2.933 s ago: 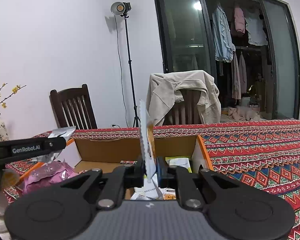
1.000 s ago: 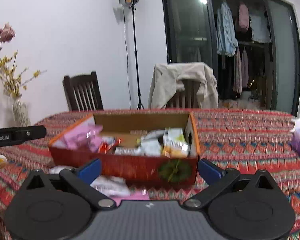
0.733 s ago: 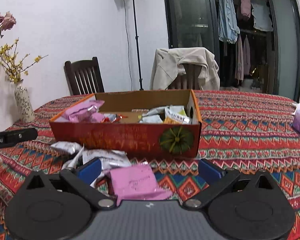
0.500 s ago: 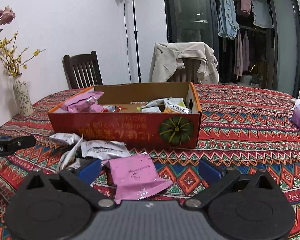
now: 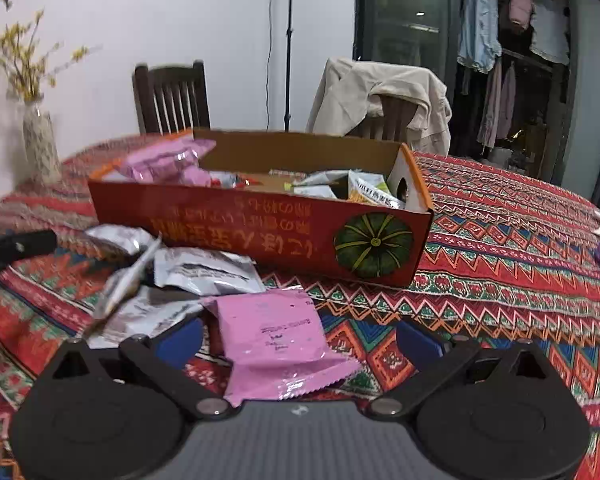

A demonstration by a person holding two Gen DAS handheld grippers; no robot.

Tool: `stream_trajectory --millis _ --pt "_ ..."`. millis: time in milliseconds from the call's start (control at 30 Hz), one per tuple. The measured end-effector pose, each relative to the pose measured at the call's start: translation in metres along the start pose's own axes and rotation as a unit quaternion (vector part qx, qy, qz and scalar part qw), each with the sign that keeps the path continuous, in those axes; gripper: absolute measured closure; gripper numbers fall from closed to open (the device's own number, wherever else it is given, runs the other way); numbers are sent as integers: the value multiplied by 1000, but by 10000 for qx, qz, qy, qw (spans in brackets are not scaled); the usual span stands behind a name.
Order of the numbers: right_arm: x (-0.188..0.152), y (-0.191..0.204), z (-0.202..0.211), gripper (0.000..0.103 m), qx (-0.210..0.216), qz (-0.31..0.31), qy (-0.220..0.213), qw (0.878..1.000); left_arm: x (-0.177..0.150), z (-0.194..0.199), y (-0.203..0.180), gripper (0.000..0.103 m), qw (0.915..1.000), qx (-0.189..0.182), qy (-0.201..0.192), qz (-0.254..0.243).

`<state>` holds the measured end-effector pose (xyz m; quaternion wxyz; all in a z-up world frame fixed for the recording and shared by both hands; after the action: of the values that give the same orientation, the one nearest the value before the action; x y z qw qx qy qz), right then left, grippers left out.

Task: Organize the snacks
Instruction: 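Move both tools back over the loose snack packets beside the box, then grasp a pink packet with the right tool while the left tool grasps a white wrapper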

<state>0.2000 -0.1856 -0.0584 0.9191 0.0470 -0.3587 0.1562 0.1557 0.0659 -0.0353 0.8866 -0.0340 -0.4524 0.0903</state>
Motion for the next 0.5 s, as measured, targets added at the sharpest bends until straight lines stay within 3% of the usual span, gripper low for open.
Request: stream_trajectory --millis 200,300,500 --pt "1 4 -27 0 36 69 378 9993 0 -3 3 0 9999 -17 67 89" --pt "-1 0 -32 0 257 -142 394 9988 -1 -3 2 0 9999 -22 93 82" --pt "-1 0 -33 0 278 -90 379 9989 -2 -6 4 0 9998 7 142 117"
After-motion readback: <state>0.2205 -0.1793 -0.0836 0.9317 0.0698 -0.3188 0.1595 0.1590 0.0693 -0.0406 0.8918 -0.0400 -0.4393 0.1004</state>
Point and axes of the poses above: each gripper's, at about its wrist camera, not at the fingertips, and z roughly against the way its jaws point, y to its left, x to its top, the point moved 7 cm from there along -z, roughly the way its jaws point, and after that the axes turned 10 degrees about y, right-handed, at the moved point
